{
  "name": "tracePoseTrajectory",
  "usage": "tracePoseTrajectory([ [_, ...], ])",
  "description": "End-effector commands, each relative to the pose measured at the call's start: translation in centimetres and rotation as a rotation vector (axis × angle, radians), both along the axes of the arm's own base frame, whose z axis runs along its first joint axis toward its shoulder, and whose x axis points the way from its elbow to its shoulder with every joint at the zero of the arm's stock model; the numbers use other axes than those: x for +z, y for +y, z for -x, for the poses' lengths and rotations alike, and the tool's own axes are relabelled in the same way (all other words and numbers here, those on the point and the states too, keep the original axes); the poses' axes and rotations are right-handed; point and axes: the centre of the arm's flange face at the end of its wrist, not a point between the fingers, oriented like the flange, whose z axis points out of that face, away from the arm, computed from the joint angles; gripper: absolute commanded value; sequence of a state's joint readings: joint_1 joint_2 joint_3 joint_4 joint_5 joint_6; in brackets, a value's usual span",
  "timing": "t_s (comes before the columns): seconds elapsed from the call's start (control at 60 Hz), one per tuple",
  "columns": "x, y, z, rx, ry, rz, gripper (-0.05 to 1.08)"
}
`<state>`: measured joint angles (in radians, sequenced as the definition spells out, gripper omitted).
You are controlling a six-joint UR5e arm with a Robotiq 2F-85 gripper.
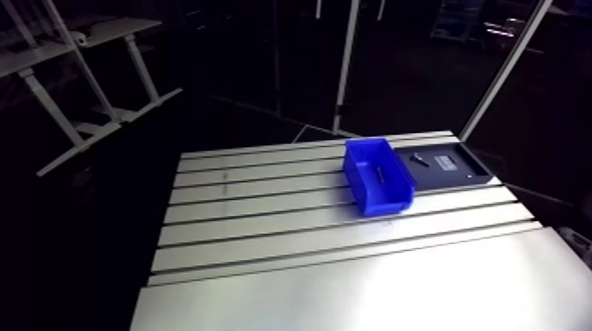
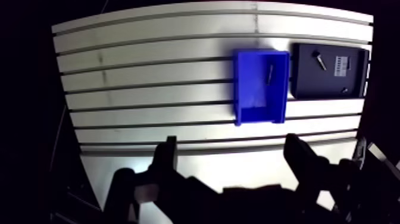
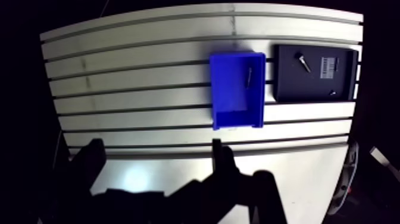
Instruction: Pick up the M10 bolt from the tray and put it into the blue bin.
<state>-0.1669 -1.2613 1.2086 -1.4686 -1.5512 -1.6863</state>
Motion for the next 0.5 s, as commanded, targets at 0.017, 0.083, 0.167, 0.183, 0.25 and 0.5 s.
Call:
tracePoseTrajectory([
  [0.017,0.2,-0.1,-0.2,0.002,0.002,0.001,0.03],
  [0.083,0.2,-0.2,-0.4,0.002,-0.002,0.001,0.03],
  [0.167,0.3,-0.3,-0.7,0.003,-0.002,0.002,0.03],
  [0.183,0.3,-0.3,-0.7,0.003,-0.002,0.002,0.03],
  [0.25,0.5,-0.3,-0.9,0.003,0.001,0.001,0.03],
  [0.5,1.2,-0.5,-2.0,0.006,-0.004,-0.003,0.03],
])
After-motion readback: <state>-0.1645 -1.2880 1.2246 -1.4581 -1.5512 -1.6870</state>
